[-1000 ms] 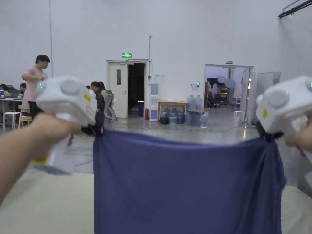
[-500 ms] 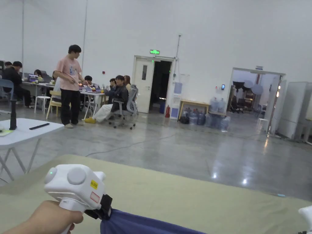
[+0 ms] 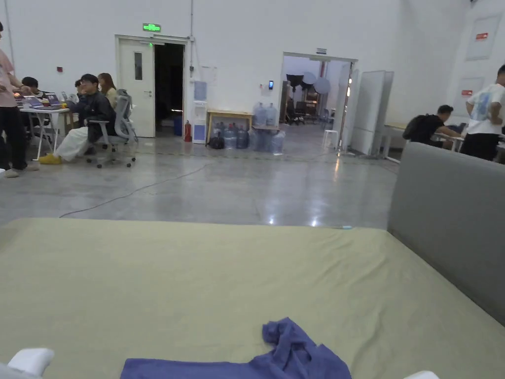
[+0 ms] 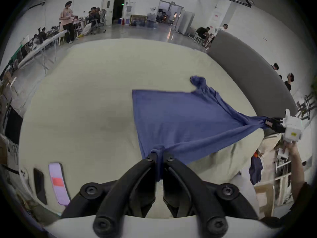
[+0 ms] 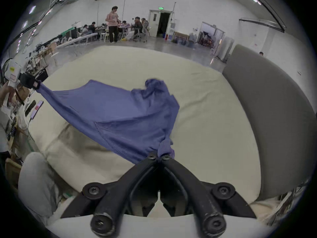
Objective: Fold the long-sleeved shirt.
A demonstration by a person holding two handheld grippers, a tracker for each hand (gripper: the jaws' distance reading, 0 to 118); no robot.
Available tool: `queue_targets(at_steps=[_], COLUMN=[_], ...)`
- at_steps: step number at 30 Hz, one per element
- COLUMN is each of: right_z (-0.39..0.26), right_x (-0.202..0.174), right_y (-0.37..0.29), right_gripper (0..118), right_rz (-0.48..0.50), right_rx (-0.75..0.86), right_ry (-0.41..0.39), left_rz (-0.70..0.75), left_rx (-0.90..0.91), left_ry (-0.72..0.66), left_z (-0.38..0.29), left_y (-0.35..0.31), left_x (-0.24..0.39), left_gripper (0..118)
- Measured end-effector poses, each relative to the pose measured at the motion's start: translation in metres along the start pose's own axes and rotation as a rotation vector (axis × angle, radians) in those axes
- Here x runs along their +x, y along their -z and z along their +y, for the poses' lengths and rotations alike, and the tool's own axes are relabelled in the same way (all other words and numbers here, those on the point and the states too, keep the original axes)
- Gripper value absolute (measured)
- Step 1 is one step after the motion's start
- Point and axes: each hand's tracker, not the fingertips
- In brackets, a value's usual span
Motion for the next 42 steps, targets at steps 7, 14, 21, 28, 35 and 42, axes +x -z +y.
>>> queue_targets(at_steps=[7,14,21,28,35,42], right_z=[-0.078,-0.116,-0.137,-0.129,-0.081,-0.049], right_x=[-0.027,-0.048,-0.055,-0.045,-0.006,-0.004], right_y=[0.017,0.053,0.090,0.097,0.027,0.036], right_gripper=[0,0,0,2,97,7], right_rz=[0.017,0.031,0.055,0.088,0.091,0.256], right_rx=[-0.117,-0.234,-0.326,-0.359,-0.188,-0.140], right_ry=[0.006,-0.017,-0.010,0.091,0.163,0.400], left_rz=[0.000,0.025,0.044,0.042,0.110,0.064], left_rx=[-0.067,-0.167,-0.225,-0.200,0.107,0.016], left_ry=[-0.018,-0.070,-0.118,-0.152,-0.225,-0.187], left_z=[-0.088,-0.142,-0.165,-0.163,-0.125,-0.094], left_y=[0.027,0.068,0.104,0.101,0.013,0.037], left_x=[-0.006,-0.018,-0.030,-0.030,-0.003,0.037], left_gripper=[0,0,0,2,112,3])
